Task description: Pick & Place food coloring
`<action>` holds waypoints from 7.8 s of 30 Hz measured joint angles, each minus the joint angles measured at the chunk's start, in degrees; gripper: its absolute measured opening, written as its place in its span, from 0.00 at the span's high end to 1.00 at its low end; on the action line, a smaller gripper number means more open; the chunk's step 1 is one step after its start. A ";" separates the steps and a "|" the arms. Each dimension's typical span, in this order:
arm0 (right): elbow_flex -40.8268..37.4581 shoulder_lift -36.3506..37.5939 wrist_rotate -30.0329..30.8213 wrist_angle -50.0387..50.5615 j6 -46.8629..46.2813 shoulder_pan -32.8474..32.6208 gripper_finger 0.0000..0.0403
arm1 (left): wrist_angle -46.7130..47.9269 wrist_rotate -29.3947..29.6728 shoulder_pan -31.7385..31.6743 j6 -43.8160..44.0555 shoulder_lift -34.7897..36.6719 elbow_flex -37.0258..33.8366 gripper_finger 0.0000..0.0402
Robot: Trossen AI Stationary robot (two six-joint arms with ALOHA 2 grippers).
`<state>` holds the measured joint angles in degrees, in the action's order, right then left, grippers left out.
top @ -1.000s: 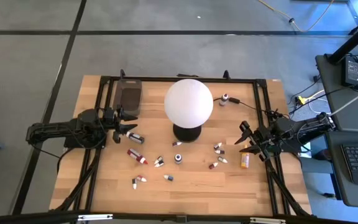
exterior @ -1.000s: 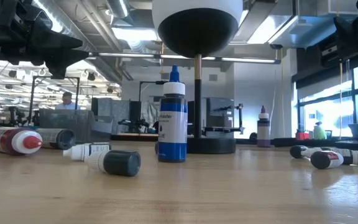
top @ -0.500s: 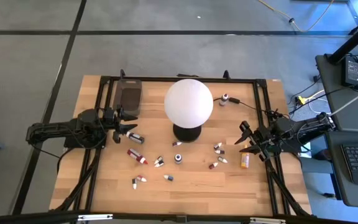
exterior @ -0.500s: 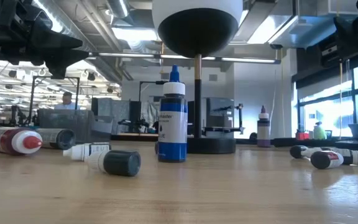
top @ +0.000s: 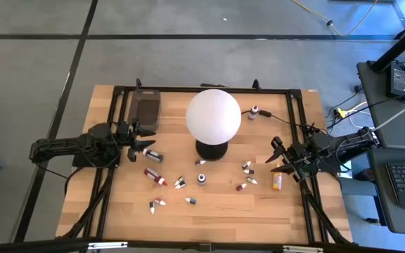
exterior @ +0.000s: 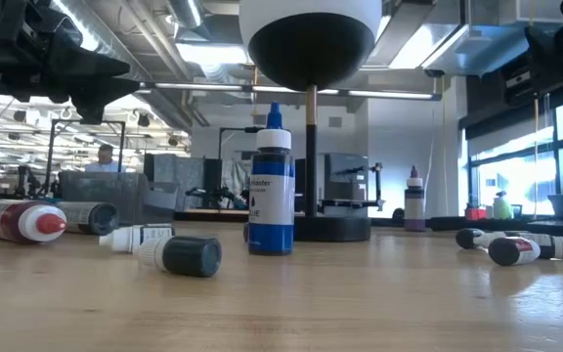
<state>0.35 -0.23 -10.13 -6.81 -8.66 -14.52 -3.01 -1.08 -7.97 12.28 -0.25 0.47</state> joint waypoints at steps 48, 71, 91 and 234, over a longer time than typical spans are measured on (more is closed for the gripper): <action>0.01 0.00 0.00 0.00 0.03 0.00 0.57 | -0.01 1.57 -0.02 0.00 0.00 0.00 0.58; -0.01 -0.01 0.00 -0.01 -0.01 -0.02 0.57 | -0.04 1.54 -0.02 1.94 0.01 0.00 0.57; 0.01 0.00 0.00 -0.50 -0.03 0.00 0.57 | -0.04 2.93 -0.02 1.96 0.02 0.00 0.58; 0.01 -0.39 22.16 3.94 10.68 0.00 0.57 | 67.29 8.29 3.91 -0.50 -84.68 48.43 0.44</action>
<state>0.36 -0.62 12.03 -2.87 2.02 -14.52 64.28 7.21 -4.05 11.78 -84.93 48.90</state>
